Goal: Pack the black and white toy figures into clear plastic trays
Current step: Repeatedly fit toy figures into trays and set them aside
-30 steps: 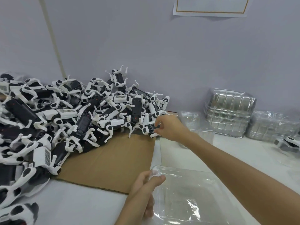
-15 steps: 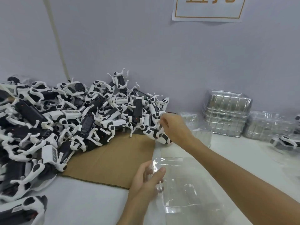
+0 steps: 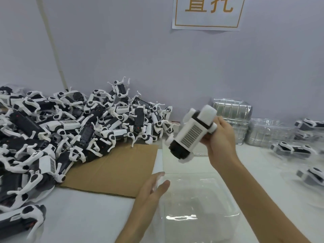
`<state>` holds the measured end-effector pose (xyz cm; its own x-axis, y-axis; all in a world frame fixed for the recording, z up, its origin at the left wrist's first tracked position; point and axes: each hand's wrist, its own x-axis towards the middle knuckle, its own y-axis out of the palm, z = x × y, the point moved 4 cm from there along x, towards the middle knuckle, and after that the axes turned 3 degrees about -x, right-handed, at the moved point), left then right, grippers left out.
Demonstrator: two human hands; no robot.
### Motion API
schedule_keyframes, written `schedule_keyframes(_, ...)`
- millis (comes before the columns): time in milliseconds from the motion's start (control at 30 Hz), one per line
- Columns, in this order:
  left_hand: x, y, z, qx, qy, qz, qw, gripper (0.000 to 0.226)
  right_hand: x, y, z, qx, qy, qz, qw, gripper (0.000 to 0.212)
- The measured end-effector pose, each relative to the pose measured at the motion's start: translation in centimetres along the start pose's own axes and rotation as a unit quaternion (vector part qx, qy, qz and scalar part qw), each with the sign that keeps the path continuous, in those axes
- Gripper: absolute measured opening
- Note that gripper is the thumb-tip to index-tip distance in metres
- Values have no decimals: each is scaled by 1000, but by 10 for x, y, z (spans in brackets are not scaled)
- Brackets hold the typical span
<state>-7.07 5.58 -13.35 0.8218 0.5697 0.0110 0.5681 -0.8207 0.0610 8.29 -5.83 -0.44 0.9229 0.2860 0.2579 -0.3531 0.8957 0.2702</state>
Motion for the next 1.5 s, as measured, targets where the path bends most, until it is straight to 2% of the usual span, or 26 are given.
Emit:
schedule_keyframes(100,-7,0,-10,35,66,-9,997,50,-20,-18,-5,6,41,27,999,27)
schedule_keyframes(167,-4,1,-20,16,108,-6,994,50,-29,-23,-9,-10,50,41,998,29)
schedule_keyframes(267,-4,3,-31,-8,136,49,989,21,-35,-16,-19,-32,64,53,996,27)
schedule_keyframes(300,-5,2,-31,-26,149,60,987,20,-37,-10,-22,-33,70,58,995,26)
schedule_keyframes(400,-14,3,-38,16,209,53,976,45,-41,4,-32,-32,79,54,995,27)
schedule_keyframes(533,-13,-7,-38,-102,223,29,969,44,-45,12,-38,19,100,46,994,26)
schedule_keyframes(600,-11,-8,-42,-120,229,4,966,39,-46,15,-41,68,132,57,987,23)
schedule_keyframes(667,-16,-7,-44,-92,265,-45,959,33,-47,16,-44,82,155,71,982,23)
schedule_keyframes(767,-24,-8,-45,10,335,-131,933,34,-52,24,-49,24,159,121,980,20)
schedule_keyframes(867,-27,-10,-43,92,365,-193,906,38,-58,28,-50,-17,147,164,975,21)
schedule_keyframes(1000,-28,-12,-46,149,411,-236,868,39,-65,29,-48,4,133,252,958,35)
schedule_keyframes(1067,-30,-10,-45,191,432,-252,845,41,-70,31,-47,-22,100,294,950,39)
schedule_keyframes(1167,-30,-5,-41,239,457,-245,821,49,-70,27,-43,-71,32,284,956,44)
schedule_keyframes(1300,-26,-1,-36,216,441,-178,852,62,-52,0,-24,-29,-24,218,975,54)
schedule_keyframes(1433,-11,-6,-22,179,258,-76,946,54,-31,-43,-19,15,1,154,988,44)
schedule_keyframes(1500,-6,-3,-12,167,170,-24,971,53,-28,-57,-23,21,42,153,987,39)
